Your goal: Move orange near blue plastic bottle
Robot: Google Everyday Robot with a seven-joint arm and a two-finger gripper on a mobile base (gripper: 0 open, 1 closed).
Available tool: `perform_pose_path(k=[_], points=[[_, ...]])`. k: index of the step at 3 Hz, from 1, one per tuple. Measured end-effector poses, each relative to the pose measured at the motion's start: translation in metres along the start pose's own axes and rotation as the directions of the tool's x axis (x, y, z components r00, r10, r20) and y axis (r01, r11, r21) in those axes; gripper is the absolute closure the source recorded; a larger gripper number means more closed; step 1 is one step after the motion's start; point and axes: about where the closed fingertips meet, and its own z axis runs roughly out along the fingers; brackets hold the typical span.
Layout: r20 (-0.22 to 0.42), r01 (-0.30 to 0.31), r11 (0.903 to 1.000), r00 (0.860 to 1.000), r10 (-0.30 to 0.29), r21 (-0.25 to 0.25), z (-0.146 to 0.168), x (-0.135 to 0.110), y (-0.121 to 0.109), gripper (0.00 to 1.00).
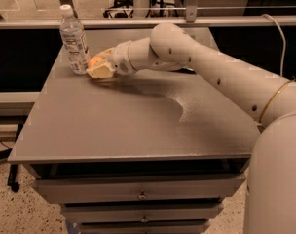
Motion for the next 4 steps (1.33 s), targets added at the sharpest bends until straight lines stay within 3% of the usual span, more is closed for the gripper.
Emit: perform_pose_path(k=[1,3,4], points=[[0.01,-0.021,0.9997,1.0,0.022,-0.011,-0.004,0.004,0.007,0.0],[0.014,-0.02,0.9998,1.0,0.02,0.007,-0.038,0.009,0.019,0.0],[0.046,-0.002,0.9989,0.999,0.0,0.047,-0.083,0.001,0.019,0.0]])
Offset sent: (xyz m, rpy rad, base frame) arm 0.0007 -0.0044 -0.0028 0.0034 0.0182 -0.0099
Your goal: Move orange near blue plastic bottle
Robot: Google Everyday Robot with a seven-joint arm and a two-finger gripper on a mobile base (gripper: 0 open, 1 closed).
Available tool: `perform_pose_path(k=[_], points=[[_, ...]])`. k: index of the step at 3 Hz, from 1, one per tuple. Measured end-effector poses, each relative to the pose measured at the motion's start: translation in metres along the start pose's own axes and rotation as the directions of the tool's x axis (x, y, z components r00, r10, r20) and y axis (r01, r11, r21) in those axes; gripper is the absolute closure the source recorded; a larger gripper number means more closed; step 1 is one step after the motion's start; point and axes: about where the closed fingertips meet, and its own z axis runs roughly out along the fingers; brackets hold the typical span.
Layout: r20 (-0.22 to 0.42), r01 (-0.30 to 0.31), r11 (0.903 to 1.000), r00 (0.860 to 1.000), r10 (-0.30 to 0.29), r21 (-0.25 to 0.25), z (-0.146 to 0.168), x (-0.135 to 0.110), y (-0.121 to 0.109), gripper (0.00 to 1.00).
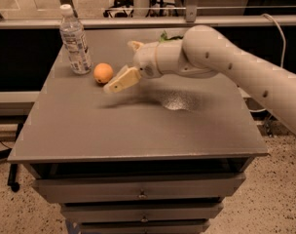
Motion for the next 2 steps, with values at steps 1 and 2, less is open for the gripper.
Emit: perform_pose_path(k=[1,2], points=[[0.009,0.038,0.9957,0.999,-0.039,0.085,-0.073,-0.008,-0.015,0.0],[-0.008,0.081,0.983,0.997,-0.081,0.165,-0.157,-0.015,-0.02,0.0]])
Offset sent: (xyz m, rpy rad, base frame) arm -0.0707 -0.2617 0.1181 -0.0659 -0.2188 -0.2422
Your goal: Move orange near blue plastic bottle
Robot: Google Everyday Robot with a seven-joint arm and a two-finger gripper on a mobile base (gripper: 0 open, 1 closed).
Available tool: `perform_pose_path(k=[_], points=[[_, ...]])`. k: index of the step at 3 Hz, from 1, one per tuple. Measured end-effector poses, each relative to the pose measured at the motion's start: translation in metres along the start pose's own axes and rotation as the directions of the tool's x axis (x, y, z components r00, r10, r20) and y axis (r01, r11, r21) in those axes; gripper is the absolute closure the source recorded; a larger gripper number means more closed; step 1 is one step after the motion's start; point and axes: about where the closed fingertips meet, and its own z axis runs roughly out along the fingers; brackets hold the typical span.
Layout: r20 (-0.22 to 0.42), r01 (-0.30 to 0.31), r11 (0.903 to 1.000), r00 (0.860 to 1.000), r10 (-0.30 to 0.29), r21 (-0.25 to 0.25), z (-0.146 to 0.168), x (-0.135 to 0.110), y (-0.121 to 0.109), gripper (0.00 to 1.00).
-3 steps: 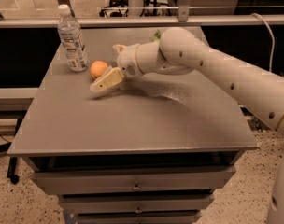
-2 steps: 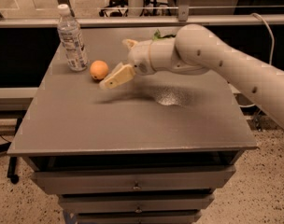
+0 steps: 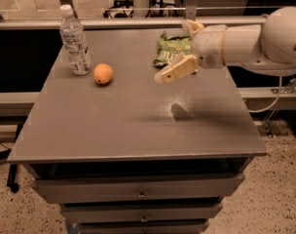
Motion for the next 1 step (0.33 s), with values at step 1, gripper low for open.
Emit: perform_pose_path(k=[1], points=[[-0.009,-0.003,0.9997,1.0,0.003,0.024,-0.0207,0.0058,-0.0046,0.0]])
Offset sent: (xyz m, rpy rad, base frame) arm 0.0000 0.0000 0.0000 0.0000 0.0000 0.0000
